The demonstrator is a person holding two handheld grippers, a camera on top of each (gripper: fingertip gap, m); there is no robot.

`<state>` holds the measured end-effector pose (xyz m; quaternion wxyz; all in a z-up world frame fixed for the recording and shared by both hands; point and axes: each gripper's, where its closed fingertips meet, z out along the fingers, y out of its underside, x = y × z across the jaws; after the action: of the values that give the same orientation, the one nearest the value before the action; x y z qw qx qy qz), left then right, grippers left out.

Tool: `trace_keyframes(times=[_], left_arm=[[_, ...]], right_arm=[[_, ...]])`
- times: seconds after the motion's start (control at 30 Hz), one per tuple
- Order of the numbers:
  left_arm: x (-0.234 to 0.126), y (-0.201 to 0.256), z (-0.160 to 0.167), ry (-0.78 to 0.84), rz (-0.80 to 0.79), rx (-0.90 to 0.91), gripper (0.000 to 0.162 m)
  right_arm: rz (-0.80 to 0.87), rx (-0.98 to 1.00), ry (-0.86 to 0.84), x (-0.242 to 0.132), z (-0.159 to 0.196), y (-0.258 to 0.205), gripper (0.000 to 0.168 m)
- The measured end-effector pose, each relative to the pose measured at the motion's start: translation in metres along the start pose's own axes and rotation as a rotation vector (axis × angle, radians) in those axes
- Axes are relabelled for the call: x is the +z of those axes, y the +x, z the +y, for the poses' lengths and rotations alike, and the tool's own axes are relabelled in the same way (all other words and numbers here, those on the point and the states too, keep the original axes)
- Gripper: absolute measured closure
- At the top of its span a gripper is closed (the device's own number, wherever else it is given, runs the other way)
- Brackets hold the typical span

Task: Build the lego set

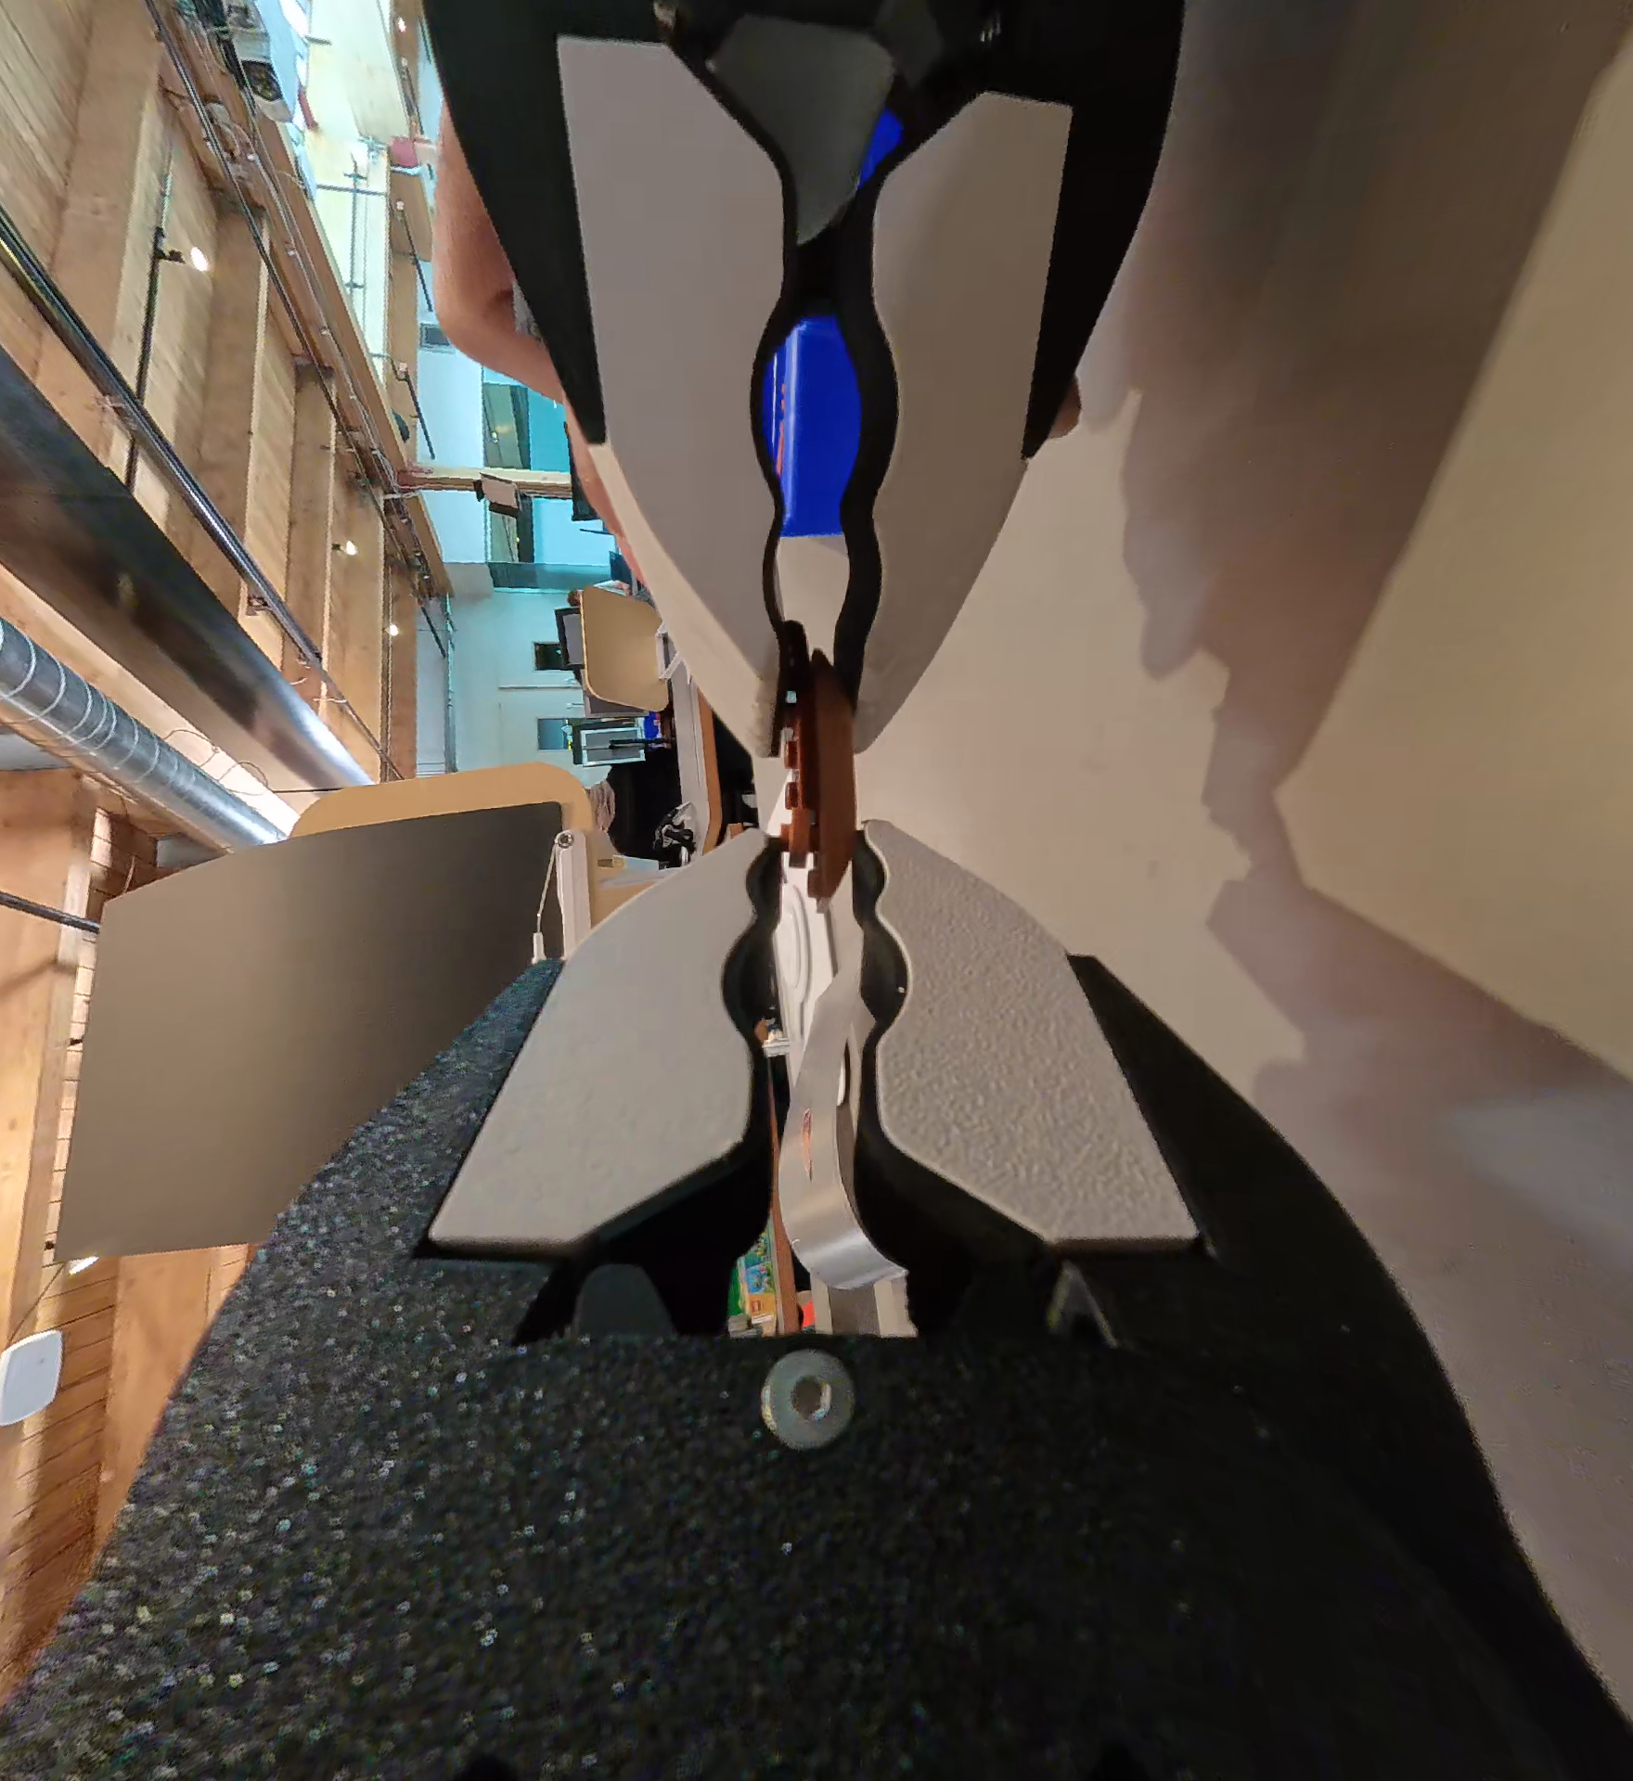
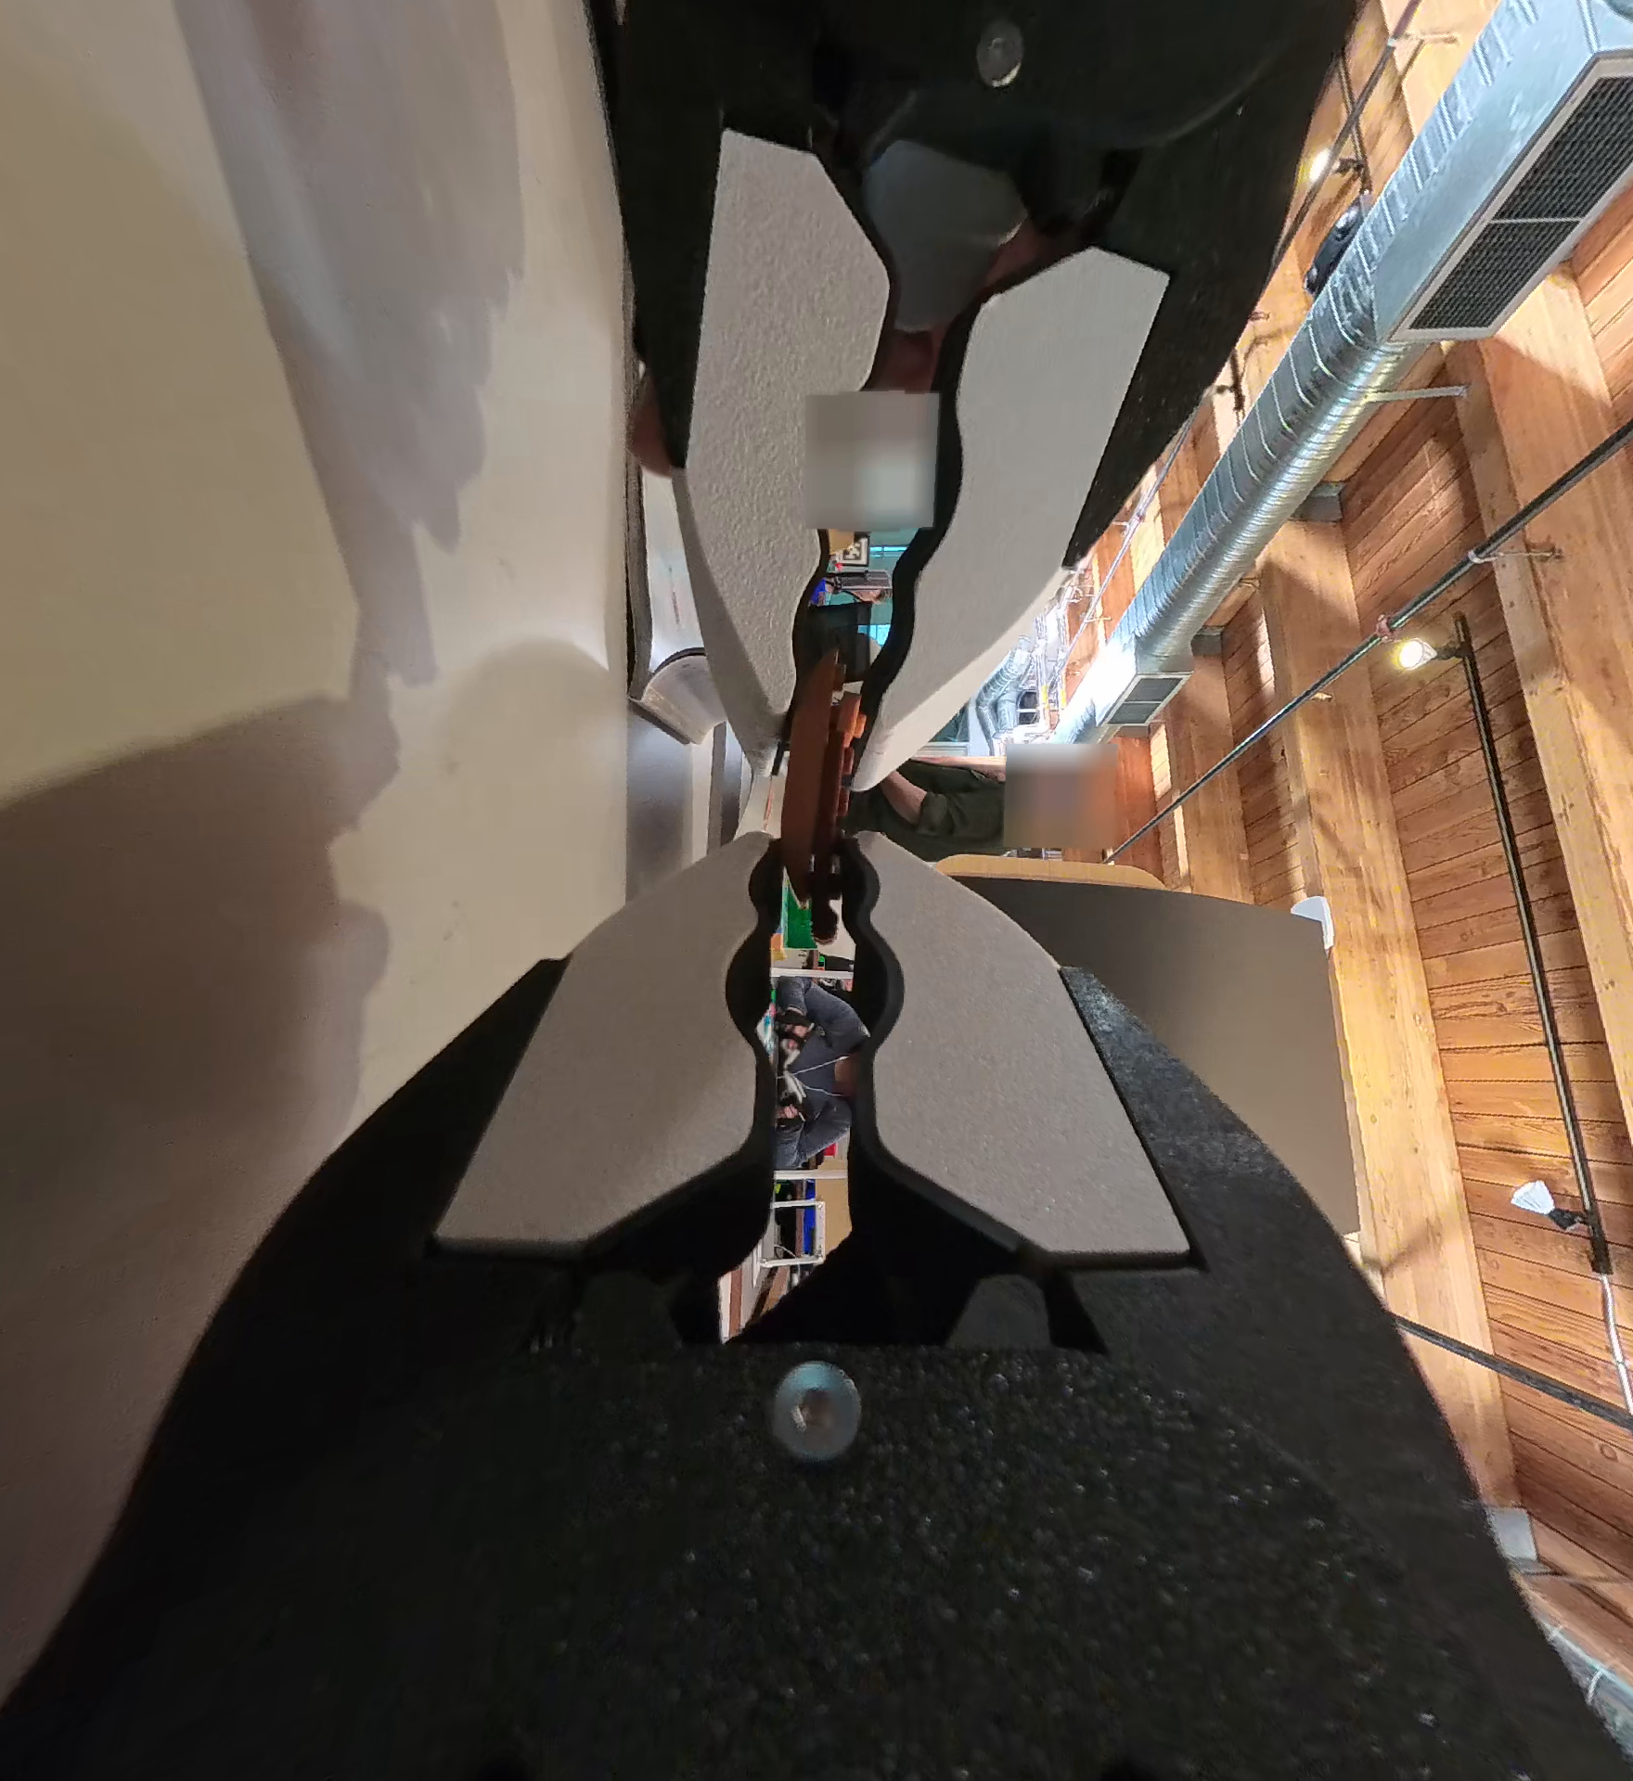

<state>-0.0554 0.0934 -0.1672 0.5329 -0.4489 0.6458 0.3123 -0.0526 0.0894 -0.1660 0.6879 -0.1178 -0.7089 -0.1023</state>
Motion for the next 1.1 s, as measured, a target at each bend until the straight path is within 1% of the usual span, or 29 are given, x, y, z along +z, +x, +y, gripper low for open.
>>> trace_keyframes(times=[0.4,0.7,0.77,0.9,0.97,1.0,1.1], left_arm=[[0.002,-0.005,-0.001,-0.011,-0.040,-0.002,0.151],[0.001,-0.001,-0.003,0.012,-0.004,-0.048,0.151],[0.003,0.000,0.000,-0.007,-0.001,-0.049,0.151],[0.006,0.005,0.001,0.020,0.041,-0.179,0.149],[0.005,0.014,0.001,0.047,0.118,-0.275,0.139],[0.005,0.021,0.002,0.059,0.177,-0.349,0.133],[0.001,0.034,0.002,0.099,0.311,-0.601,0.126]], right_arm=[[0.010,0.008,-0.015,0.000,0.003,0.004,0.158],[-0.003,0.011,0.000,-0.001,0.001,0.002,0.157],[-0.014,0.009,-0.010,0.000,0.002,0.001,0.157],[-0.040,0.029,-0.020,0.001,0.006,-0.003,0.157],[-0.045,0.017,-0.033,0.002,0.008,-0.006,0.157],[-0.052,0.014,-0.034,0.002,0.009,-0.007,0.157],[-0.058,0.007,-0.040,0.003,0.010,-0.010,0.157]])
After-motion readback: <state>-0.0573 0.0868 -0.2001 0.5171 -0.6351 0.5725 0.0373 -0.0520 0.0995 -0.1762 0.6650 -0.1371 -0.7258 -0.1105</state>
